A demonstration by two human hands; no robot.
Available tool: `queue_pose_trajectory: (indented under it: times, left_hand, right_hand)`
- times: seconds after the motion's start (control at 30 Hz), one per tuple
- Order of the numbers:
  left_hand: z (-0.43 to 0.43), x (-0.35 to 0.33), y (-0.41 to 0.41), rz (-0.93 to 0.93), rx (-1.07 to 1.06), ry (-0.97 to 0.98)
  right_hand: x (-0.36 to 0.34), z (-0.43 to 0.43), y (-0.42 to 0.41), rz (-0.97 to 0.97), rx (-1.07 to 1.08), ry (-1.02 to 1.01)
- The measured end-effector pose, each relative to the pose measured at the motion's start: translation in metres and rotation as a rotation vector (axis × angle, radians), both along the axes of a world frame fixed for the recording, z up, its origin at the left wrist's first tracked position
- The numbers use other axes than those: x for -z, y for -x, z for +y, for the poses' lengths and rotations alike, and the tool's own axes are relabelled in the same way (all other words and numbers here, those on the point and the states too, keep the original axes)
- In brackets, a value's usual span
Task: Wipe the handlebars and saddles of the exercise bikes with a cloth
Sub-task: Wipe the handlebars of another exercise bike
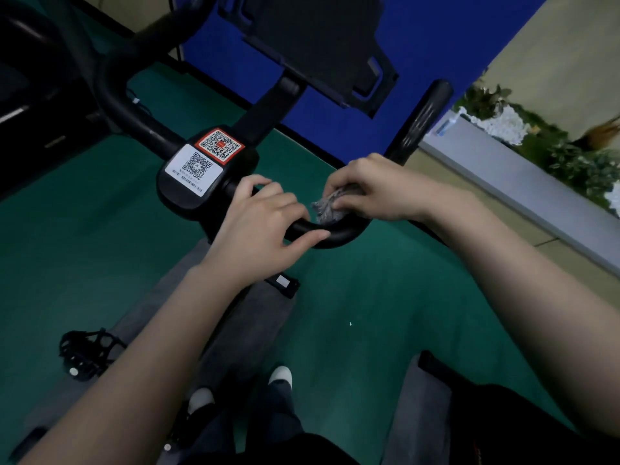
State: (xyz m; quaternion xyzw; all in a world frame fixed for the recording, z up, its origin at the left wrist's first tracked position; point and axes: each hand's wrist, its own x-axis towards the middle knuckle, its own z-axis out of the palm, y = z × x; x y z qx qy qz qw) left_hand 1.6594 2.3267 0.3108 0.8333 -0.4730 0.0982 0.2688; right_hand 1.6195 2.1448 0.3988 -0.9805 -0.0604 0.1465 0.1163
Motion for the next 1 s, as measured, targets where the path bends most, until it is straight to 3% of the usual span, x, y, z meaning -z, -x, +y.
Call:
queue_pose_trajectory:
  times: [0.47, 0.6, 0.8, 1.0]
  left_hand:
    - [-0.039, -0.007, 0.038, 0.021, -0.141, 0.004]
    - [-0.042, -0.007, 0.038, 0.04, -0.163, -0.005]
    - [-0.055, -0.012, 0.043, 0.041, -0.176, -0.016]
    - [-0.056, -0.011, 0.044, 0.067, -0.176, -0.038]
  right_hand:
    - [-0.009, -0.015, -0.018, 0.188, -0.13, 0.082]
    - [-0.007, -0.039, -0.018, -0.053, -0.042, 0.211]
    - [0.01, -0.043, 0.015, -0.286, -0.09, 0.001]
    - [0.042, -0.047, 0.039, -0.719, 0.196, -0.158]
